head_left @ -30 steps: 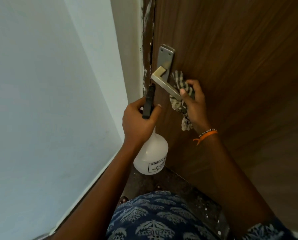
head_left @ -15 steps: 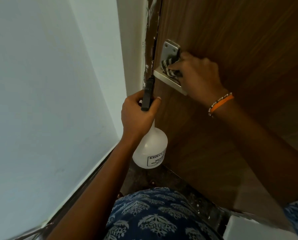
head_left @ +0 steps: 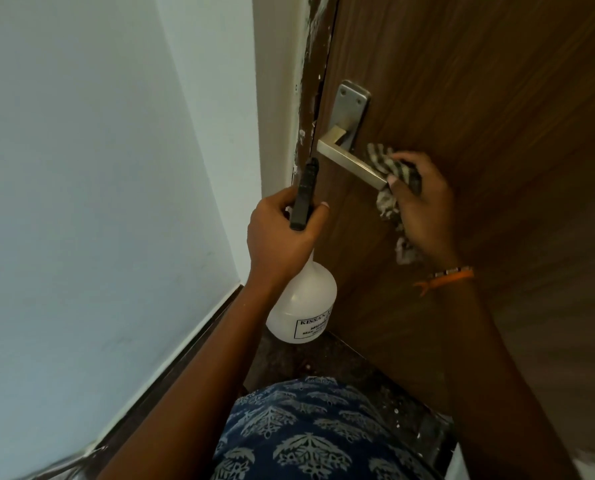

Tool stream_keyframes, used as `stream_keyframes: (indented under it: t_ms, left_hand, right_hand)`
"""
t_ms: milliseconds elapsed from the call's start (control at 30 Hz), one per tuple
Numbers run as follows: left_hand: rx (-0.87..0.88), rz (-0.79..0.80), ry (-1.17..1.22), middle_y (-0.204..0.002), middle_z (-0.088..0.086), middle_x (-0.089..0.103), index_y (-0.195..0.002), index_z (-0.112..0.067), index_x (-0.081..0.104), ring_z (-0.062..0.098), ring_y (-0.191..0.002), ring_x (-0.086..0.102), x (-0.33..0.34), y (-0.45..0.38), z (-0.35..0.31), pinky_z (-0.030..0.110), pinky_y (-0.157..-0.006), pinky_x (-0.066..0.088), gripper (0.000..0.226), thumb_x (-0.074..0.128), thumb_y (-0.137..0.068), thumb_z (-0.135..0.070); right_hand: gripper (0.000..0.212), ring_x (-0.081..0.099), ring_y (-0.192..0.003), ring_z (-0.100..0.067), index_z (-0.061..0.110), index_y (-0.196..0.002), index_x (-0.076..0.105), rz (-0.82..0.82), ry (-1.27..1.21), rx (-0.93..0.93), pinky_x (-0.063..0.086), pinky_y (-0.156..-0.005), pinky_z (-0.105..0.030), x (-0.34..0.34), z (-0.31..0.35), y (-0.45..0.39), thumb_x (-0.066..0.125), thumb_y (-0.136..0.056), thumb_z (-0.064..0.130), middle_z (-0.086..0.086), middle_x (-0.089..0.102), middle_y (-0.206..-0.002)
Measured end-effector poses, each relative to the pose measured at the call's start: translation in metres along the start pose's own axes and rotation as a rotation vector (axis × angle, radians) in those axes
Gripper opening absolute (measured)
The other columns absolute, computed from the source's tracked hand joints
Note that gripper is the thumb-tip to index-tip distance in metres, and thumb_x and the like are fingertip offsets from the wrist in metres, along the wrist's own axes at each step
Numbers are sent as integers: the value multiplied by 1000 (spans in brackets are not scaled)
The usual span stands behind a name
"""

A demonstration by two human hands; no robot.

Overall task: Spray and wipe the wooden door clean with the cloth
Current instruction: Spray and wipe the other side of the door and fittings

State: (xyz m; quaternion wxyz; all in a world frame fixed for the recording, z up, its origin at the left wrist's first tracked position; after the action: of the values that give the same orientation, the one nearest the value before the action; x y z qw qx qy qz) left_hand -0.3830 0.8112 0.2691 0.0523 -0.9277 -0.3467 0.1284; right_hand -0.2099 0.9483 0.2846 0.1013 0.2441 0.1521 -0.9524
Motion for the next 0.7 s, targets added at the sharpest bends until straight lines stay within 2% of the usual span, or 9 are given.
stream_keyframes:
  t_ms: [67, 133, 167, 267, 367, 433, 500, 600, 700]
  left_hand:
    - [-12, -12, 0, -59, -8, 55, -68, -31, 57, 28, -63, 59, -6, -1, 5, 47, -65, 54, 25, 51, -71, -55]
    - [-19, -21, 9, -59, -7, 55, -69, -27, 59, 30, -62, 58, -10, -1, 8, 49, -63, 53, 26, 53, -71, -53]
    - [-19, -22, 14, -59, -7, 55, -71, -23, 60, 31, -62, 58, -12, -2, 9, 48, -63, 53, 29, 54, -71, -52]
    - [-28, -25, 9, -59, -8, 56, -76, -14, 64, 24, -58, 56, -17, -2, 12, 42, -61, 52, 37, 55, -71, -50]
    - [-58, -44, -26, -58, -12, 55, -76, -18, 63, 16, -57, 55, -25, -1, 18, 35, -61, 49, 23, 59, -76, -41]
    - [-67, -51, -38, -56, -12, 54, -73, -22, 63, 15, -56, 54, -30, 0, 20, 35, -61, 49, 15, 60, -77, -36]
    - [-64, -48, -45, -54, -13, 54, -70, -26, 62, 14, -55, 54, -33, 1, 21, 36, -60, 50, 13, 60, -77, -37]
    - [-57, -31, -46, -58, -12, 55, -74, -23, 63, 17, -57, 56, -31, 0, 19, 38, -63, 52, 14, 60, -78, -35]
    - [-42, -15, -34, -59, -6, 57, -77, -16, 64, 26, -60, 59, -26, -2, 15, 44, -64, 55, 25, 59, -77, -41]
  right_hand:
    - [22, 58, -99, -18, 14, -114, 56, -107, -608, 465, 51, -74, -22, 24, -53, 30, 49, -94, 11, -6, 59, -115]
    - [28, 60, -93, -28, 7, -111, 59, -22, -1199, 895, 51, -76, -36, 88, -67, 65, 43, -91, 19, -16, 62, -106]
    - [34, 59, -93, -31, 4, -112, 59, 35, -1362, 987, 48, -80, -40, 112, -57, 71, 40, -91, 22, -20, 62, -106]
    - [43, 52, -118, -37, 4, -133, 50, -17, -1545, 962, 44, -93, -45, 140, -27, 48, 31, -101, 26, -25, 51, -132]
    - [44, 38, -136, -33, -2, -115, 57, -116, -1780, 930, 34, -107, -39, 147, 0, 22, 24, -103, 25, -23, 50, -132]
    - [43, 47, -125, -33, -1, -90, 56, -92, -1823, 914, 41, -98, -36, 145, 10, 19, 24, -103, 24, -22, 58, -107]
    - [43, 54, -107, -32, -1, -83, 54, -71, -1826, 916, 47, -87, -37, 142, 7, 22, 25, -103, 22, -21, 58, -93]
    - [45, 44, -128, -34, -9, -93, 59, -20, -1864, 849, 38, -94, -46, 129, 0, 27, 26, -101, 21, -22, 58, -108]
    - [41, 62, -104, -35, -6, -108, 58, -19, -1855, 773, 50, -81, -51, 111, -11, 31, 35, -86, 20, -30, 66, -98]
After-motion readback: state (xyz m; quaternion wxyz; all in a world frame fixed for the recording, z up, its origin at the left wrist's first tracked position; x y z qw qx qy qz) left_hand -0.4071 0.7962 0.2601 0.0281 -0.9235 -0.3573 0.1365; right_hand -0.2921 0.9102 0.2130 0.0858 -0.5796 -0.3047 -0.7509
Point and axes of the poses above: each hand's wrist, its own y-axis away from the middle knuckle, its own x-axis out of the palm, z = x × y, the point moved 10 cm from there along -y, towards the middle knuckle
